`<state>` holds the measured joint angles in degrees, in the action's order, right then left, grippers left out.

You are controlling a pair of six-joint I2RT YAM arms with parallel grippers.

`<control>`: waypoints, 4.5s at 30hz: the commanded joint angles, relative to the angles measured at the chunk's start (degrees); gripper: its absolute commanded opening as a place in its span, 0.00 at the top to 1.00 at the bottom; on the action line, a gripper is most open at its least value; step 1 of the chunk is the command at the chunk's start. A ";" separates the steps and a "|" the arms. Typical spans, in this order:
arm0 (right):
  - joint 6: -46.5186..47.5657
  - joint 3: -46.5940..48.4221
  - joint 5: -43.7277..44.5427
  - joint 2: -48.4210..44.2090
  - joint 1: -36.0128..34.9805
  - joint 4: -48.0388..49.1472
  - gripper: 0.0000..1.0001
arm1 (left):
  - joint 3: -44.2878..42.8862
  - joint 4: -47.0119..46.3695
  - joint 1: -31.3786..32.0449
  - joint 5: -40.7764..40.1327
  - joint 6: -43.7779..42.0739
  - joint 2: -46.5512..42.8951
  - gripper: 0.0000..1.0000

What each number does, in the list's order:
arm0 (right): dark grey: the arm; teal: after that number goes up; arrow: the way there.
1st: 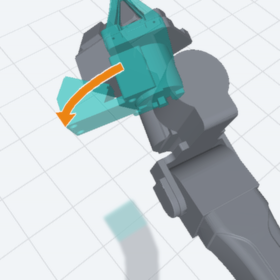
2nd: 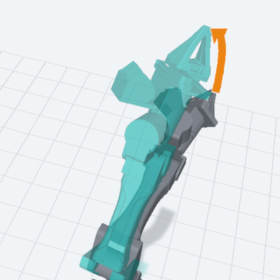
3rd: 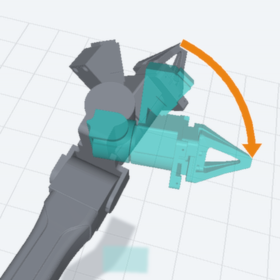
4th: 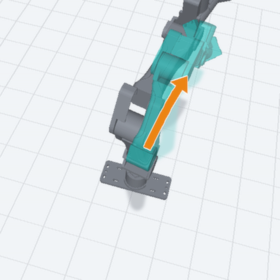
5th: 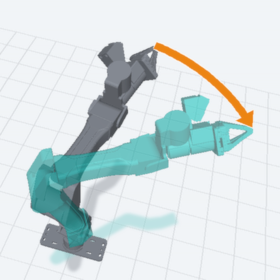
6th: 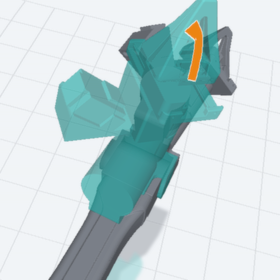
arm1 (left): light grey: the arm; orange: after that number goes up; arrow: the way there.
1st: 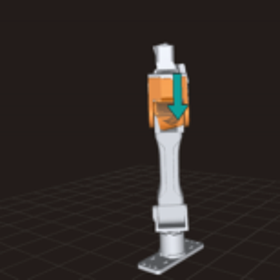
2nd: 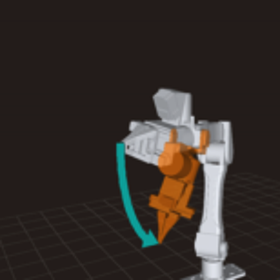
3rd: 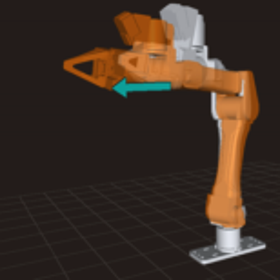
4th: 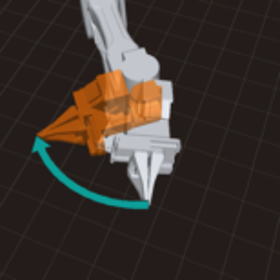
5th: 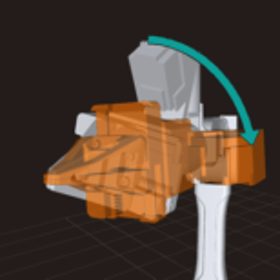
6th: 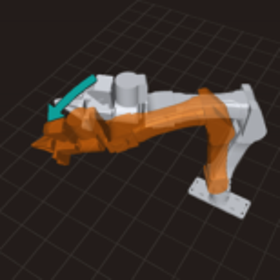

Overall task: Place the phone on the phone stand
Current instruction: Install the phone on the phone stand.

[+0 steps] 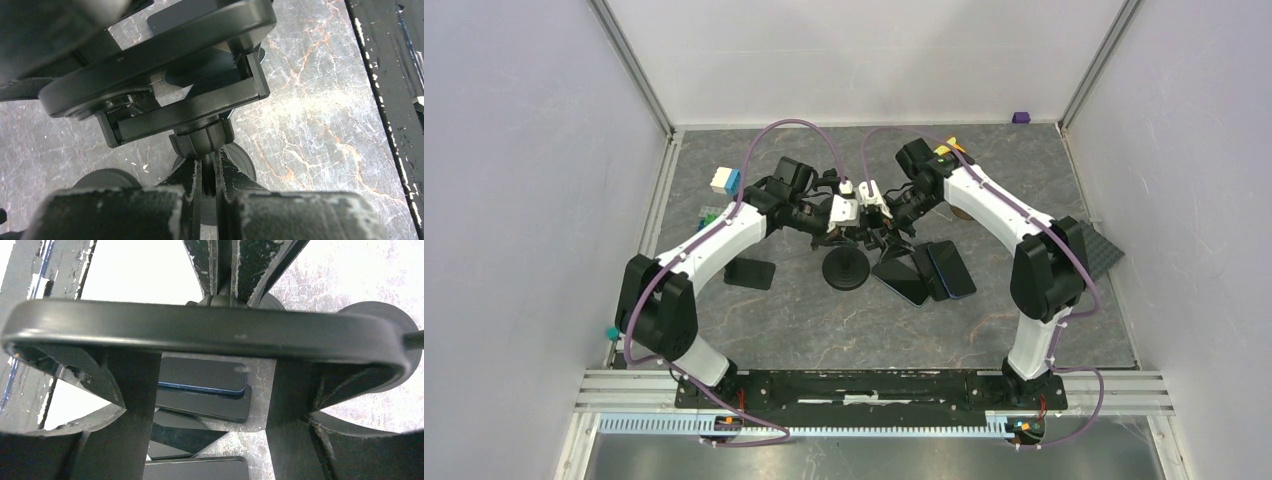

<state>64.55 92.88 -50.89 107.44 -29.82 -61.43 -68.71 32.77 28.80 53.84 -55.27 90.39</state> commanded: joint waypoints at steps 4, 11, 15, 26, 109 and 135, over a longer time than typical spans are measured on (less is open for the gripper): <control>-3.97 -8.18 1.17 -7.97 -1.20 23.00 1.00 | 5.87 14.82 6.72 8.55 -6.87 1.10 0.98; -5.41 -12.86 2.87 -13.41 -0.35 22.73 1.00 | 2.35 18.36 5.76 7.89 -9.00 2.15 0.98; -4.12 -13.23 2.98 -14.20 0.50 20.57 1.00 | -2.31 23.80 4.57 9.53 -11.67 4.91 0.98; 2.28 -7.11 0.79 -11.59 0.69 7.48 1.00 | -15.49 39.30 2.39 12.49 -20.93 13.02 0.98; -45.55 -35.43 7.53 -32.40 -1.15 59.31 1.00 | -4.99 11.96 25.43 -31.26 1.87 -16.40 0.59; -47.99 -40.06 24.84 -34.74 -2.43 65.80 1.00 | -6.60 20.07 25.32 -26.14 0.08 -15.21 0.98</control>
<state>16.56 52.86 -34.09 74.48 -32.93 -1.04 -72.95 46.35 53.76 23.00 -52.88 74.91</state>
